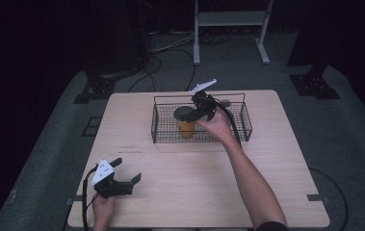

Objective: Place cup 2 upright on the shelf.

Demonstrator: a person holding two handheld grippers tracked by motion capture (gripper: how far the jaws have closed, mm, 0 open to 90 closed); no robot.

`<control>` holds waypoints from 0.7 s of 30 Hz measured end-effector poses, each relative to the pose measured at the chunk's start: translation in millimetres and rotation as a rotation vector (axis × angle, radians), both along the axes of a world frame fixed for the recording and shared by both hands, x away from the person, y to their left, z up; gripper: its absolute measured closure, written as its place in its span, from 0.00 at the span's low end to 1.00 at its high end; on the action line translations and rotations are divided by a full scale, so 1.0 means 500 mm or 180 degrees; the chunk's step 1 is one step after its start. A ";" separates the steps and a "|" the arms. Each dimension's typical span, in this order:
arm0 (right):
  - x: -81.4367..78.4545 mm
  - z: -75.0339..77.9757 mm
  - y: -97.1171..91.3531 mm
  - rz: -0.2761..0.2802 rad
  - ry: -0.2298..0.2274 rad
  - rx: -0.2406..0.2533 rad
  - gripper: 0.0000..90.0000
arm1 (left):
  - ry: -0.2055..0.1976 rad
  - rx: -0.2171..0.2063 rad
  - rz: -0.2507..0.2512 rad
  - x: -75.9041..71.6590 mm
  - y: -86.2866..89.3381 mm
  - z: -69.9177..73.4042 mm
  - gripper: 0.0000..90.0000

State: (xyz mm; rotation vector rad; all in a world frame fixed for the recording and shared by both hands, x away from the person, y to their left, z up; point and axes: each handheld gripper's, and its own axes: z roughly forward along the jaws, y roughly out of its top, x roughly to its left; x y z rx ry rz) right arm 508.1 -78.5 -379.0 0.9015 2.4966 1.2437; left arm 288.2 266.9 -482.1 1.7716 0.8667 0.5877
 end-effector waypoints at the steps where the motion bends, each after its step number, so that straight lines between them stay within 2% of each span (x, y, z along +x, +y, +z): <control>1: -0.002 0.004 -0.004 0.0009 -0.0017 0.0019 0.01 | 0.0008 0.0006 -0.0001 0.000 0.000 0.000 0.00; 6: -0.019 0.014 -0.027 0.0047 -0.0017 0.0015 0.01 | 0.0017 0.0006 0.0000 -0.001 -0.001 0.000 0.00; 12: -0.041 0.014 -0.065 0.0034 -0.0039 -0.0002 0.01 | 0.0012 0.0012 -0.0008 -0.002 -0.001 0.000 0.00; 16: -0.054 0.011 -0.090 0.0005 -0.0019 0.0040 0.01 | 0.0002 0.0011 -0.0005 -0.002 -0.002 -0.001 0.00; 21: -0.075 0.007 -0.110 0.0012 -0.0034 -0.0027 0.01 | 0.0004 0.0026 -0.0003 -0.002 -0.002 -0.001 0.00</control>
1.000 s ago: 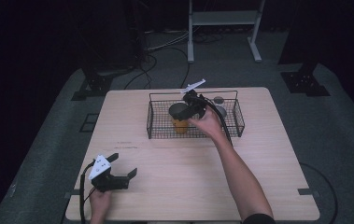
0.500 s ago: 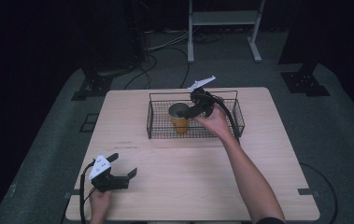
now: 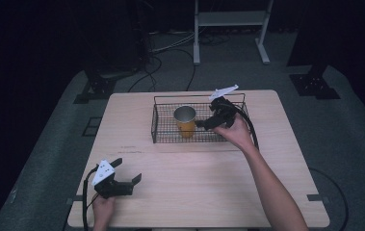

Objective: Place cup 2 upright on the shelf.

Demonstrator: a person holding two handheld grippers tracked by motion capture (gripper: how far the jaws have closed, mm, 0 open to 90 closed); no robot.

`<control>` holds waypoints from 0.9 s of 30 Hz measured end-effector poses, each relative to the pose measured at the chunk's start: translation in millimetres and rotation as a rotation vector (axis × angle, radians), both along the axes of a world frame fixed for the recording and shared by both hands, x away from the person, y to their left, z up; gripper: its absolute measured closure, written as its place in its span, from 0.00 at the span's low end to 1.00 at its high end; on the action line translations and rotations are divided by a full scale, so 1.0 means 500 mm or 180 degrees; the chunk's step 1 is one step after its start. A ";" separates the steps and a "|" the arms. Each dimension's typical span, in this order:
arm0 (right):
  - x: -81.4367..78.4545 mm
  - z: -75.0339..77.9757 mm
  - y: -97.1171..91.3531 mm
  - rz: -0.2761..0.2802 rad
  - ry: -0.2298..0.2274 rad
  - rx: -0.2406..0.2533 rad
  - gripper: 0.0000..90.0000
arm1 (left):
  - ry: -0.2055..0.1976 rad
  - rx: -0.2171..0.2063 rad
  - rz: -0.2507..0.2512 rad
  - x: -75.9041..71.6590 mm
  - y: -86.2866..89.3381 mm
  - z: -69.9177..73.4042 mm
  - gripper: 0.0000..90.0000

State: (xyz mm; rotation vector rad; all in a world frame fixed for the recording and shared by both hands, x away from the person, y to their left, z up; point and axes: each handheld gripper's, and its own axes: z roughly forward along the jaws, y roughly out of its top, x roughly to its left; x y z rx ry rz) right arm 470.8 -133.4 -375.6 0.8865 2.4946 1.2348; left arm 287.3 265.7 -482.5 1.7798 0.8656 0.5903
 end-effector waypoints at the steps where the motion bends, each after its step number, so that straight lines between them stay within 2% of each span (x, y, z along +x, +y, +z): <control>1: -0.004 -0.002 -0.003 0.0003 -0.0007 -0.0017 0.01 | 0.0000 0.0000 0.0000 0.000 0.000 0.000 0.00; 8: -0.038 -0.008 -0.027 0.0005 0.0017 -0.0028 0.01 | -0.0014 0.0006 -0.0013 -0.001 0.000 0.000 0.00; 11: -0.046 -0.007 -0.036 0.0009 -0.0001 -0.0051 0.01 | -0.0011 0.0010 -0.0015 -0.001 0.000 0.000 0.00; 12: -0.049 -0.007 -0.039 0.0018 -0.0048 -0.0067 0.01 | -0.0010 0.0009 -0.0014 -0.001 -0.001 0.000 0.00; 27: -0.091 -0.006 -0.073 0.0046 -0.0020 -0.0037 0.01 | -0.0006 0.0014 -0.0009 -0.001 -0.001 0.000 0.00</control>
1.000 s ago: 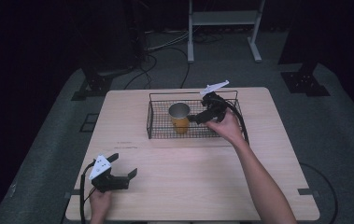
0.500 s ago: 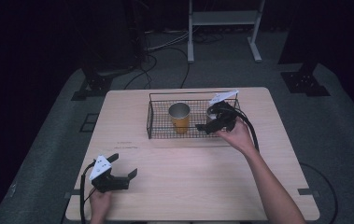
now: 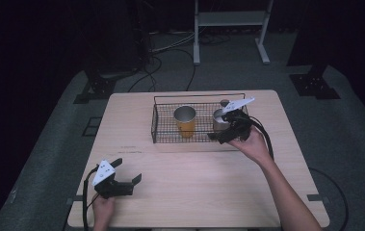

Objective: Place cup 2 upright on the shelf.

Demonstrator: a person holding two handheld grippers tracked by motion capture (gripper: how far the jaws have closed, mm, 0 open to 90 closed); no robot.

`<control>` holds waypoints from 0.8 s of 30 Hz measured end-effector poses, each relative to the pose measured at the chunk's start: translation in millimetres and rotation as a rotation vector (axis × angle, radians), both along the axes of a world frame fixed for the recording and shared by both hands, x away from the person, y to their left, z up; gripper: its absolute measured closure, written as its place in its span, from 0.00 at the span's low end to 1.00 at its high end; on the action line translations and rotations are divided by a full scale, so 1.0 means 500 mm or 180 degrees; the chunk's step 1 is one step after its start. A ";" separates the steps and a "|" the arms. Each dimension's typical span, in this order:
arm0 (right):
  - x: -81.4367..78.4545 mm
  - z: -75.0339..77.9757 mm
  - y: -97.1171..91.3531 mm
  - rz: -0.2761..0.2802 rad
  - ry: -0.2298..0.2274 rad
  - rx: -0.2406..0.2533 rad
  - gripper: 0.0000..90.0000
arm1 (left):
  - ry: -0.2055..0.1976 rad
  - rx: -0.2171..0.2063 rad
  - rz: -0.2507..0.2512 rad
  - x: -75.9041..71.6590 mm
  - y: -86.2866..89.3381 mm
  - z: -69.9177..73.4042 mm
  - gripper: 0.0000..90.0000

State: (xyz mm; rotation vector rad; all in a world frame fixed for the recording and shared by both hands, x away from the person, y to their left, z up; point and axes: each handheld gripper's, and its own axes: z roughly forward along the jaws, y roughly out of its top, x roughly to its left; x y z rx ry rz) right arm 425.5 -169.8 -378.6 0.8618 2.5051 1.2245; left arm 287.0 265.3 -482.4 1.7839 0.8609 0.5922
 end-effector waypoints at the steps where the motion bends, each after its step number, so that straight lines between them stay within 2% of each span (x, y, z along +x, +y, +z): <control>1: -0.003 -0.002 -0.003 0.0005 -0.0006 -0.0007 0.01 | -0.0002 0.0003 -0.0002 0.000 0.000 0.000 0.00; 12: -0.035 -0.026 -0.036 -0.0005 0.0088 -0.0014 0.01 | 0.0003 0.0005 0.0004 0.000 0.000 0.000 0.00; 24: -0.061 -0.039 -0.065 -0.0049 0.0084 0.0009 0.01 | 0.0006 0.0005 0.0010 0.000 0.000 0.000 0.00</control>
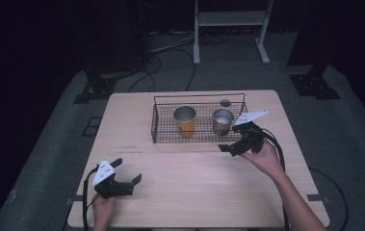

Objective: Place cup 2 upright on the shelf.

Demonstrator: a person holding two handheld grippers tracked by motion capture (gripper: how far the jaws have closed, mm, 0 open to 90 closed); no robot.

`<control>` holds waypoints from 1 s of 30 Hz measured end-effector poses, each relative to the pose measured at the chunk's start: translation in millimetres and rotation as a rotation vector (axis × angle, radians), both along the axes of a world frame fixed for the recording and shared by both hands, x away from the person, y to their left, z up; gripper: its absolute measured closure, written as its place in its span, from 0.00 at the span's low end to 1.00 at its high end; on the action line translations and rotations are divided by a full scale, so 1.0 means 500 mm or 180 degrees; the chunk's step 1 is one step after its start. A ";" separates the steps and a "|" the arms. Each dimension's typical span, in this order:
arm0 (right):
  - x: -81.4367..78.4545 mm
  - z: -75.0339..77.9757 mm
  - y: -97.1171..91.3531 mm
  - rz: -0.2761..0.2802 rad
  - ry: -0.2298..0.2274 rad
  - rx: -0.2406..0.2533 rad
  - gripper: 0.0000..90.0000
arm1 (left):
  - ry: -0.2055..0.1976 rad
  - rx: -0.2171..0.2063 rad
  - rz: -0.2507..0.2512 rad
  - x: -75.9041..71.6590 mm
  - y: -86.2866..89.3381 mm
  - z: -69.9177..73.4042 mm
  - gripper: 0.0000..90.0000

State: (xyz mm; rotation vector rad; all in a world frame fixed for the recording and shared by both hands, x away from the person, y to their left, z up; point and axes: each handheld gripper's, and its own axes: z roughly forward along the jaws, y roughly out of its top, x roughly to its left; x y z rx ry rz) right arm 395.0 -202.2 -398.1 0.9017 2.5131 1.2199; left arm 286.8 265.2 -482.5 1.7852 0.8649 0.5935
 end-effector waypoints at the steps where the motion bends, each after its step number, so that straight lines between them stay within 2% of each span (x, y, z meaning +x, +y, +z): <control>1: -0.002 -0.001 -0.003 0.0003 -0.0010 0.0002 0.01 | 0.0000 0.0000 0.0000 0.000 0.000 0.000 0.00; 30: -0.067 -0.053 -0.055 -0.0069 0.0106 0.0057 0.02 | 0.0010 0.0012 0.0003 0.000 0.000 0.000 0.00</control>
